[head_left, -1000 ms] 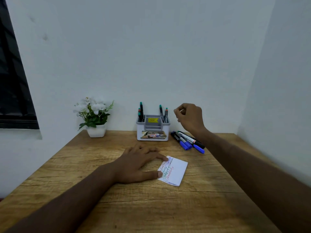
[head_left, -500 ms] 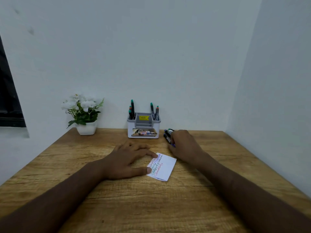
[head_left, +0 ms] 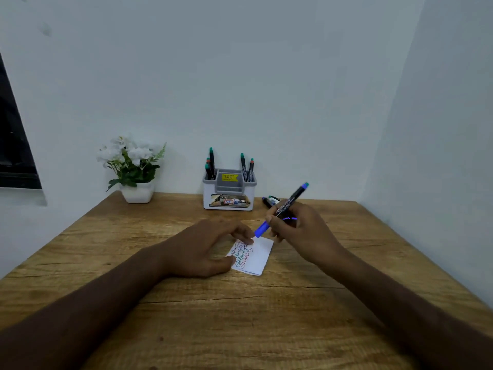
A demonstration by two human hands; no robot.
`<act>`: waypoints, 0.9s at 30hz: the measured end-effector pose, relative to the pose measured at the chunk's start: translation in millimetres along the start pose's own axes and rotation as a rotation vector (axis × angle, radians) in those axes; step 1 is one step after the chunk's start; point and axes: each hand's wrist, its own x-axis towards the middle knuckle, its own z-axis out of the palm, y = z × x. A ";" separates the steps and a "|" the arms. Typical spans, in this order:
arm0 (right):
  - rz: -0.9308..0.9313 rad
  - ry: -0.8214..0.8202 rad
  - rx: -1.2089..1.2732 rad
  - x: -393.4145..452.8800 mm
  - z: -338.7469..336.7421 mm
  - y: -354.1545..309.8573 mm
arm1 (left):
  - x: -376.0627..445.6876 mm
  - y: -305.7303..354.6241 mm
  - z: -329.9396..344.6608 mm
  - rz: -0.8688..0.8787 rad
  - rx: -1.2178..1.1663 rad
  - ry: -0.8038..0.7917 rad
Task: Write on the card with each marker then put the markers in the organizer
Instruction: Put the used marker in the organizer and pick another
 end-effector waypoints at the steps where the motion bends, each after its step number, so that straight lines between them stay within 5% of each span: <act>1: 0.053 -0.013 0.141 -3.8 3.1 1.7 | 0.4 0.1 0.2 -0.019 -0.010 0.003; 9: 0.124 -0.149 0.416 -13.9 21.0 6.0 | 2.4 14.5 1.5 -0.143 0.153 -0.002; 13: 0.090 -0.110 0.323 -15.8 21.3 6.6 | 5.4 19.1 3.2 -0.133 0.198 0.012; 23: 0.111 -0.167 0.715 -13.5 28.5 8.1 | 4.2 4.1 0.0 -0.153 0.157 -0.033; 27: 0.083 -0.057 0.746 -6.3 11.4 5.7 | 2.1 4.0 -4.1 -0.137 0.068 -0.034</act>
